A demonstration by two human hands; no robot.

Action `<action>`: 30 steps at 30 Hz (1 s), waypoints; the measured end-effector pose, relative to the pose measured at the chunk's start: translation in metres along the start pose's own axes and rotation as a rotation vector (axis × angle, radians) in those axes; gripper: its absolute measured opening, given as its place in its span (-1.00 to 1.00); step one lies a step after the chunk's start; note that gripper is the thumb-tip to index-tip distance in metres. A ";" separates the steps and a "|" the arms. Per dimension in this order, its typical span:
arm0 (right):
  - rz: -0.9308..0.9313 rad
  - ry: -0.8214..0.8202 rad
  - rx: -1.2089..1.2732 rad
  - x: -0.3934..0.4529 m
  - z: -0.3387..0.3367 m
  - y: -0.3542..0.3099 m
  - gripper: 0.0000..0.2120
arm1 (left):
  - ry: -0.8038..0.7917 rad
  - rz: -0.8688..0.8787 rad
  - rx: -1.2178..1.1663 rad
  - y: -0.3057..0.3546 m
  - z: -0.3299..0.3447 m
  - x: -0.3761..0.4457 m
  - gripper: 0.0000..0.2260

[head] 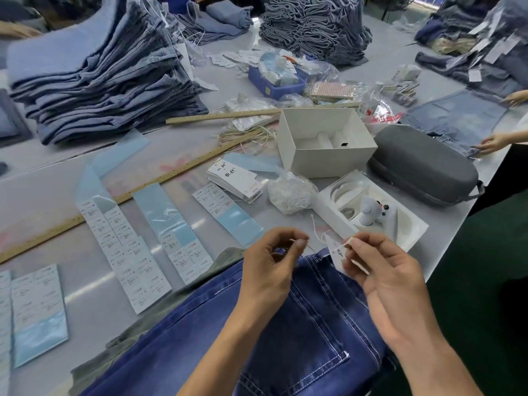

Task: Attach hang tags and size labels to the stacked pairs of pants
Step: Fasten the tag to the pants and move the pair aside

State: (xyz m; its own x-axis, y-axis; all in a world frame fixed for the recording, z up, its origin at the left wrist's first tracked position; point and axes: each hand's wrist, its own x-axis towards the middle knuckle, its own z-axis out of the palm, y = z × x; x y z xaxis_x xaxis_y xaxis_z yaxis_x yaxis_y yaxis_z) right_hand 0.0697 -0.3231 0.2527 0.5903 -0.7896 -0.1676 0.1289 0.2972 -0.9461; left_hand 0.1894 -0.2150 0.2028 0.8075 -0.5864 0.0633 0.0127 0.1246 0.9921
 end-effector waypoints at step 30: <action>0.288 0.101 0.229 -0.011 0.033 0.027 -0.92 | 0.006 0.116 -0.043 -0.001 0.013 -0.014 -0.72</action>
State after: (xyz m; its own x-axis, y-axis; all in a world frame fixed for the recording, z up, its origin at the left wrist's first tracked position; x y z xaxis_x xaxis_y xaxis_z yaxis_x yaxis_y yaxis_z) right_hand 0.0926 -0.2883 0.2380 0.5480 -0.7021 -0.4547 0.1509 0.6176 -0.7719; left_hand 0.1707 -0.2170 0.2028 0.8084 -0.5616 0.1764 -0.0554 0.2257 0.9726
